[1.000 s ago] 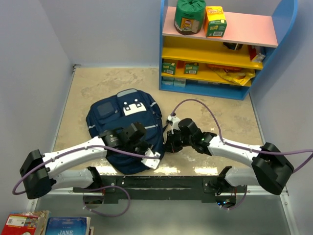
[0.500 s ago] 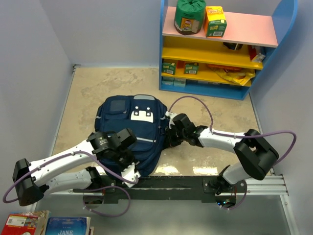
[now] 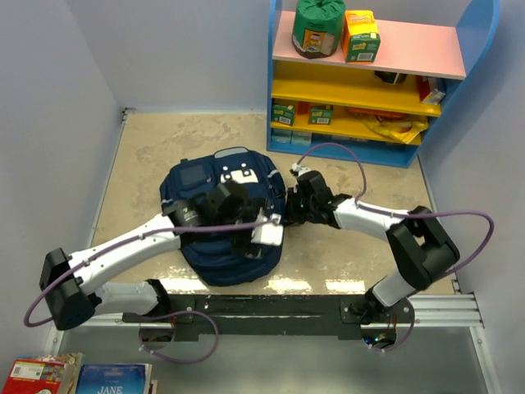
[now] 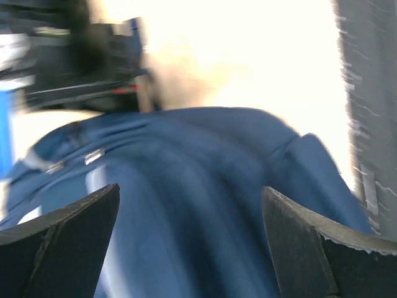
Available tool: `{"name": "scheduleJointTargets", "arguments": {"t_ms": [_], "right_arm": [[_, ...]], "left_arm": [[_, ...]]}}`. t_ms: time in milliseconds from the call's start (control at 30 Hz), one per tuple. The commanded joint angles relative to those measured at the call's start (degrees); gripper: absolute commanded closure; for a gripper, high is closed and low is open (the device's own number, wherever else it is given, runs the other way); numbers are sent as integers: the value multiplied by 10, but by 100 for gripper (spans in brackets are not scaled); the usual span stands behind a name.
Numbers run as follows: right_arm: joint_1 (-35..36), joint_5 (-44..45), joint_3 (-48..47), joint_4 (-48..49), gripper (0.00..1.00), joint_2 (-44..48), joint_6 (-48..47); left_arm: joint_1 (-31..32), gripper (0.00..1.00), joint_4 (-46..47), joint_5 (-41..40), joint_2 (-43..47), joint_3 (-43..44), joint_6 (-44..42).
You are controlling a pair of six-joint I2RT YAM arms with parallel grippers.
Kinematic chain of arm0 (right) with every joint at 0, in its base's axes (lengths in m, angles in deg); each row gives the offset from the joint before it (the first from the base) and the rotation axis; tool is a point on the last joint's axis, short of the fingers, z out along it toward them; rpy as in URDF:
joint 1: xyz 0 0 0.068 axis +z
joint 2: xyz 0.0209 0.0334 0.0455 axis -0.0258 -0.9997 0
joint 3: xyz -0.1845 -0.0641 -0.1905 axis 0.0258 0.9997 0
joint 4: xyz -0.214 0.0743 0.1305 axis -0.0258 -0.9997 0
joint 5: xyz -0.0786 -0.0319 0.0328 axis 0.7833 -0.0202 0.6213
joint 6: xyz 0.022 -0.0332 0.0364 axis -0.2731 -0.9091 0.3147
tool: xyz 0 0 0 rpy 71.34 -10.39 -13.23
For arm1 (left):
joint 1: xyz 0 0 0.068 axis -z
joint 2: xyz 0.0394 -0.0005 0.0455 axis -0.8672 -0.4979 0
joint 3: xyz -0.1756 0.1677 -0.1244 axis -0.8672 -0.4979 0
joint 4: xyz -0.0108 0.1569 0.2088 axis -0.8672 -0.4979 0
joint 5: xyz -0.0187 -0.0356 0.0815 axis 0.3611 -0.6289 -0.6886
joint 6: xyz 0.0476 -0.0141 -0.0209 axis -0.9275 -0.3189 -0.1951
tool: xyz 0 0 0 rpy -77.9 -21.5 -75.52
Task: Pack the student bag
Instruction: Zip the student bag at the center of the board, then reset both arms
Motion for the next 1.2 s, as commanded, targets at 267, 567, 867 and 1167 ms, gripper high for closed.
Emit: {"name": "scheduleJointTargets", "arguments": {"t_ms": [267, 567, 867, 1167], "right_arm": [[-84, 23, -144, -32, 1, -27, -5], [-77, 54, -82, -53, 1, 160, -34], [-77, 68, -50, -34, 1, 234, -12], [-77, 96, -18, -62, 1, 299, -9]], "left_arm": [[-148, 0, -49, -88, -94, 310, 175], [-235, 0, 80, -181, 45, 147, 259], [-238, 0, 46, -323, 104, 43, 336], [-246, 0, 134, -328, 199, -95, 346]]}}
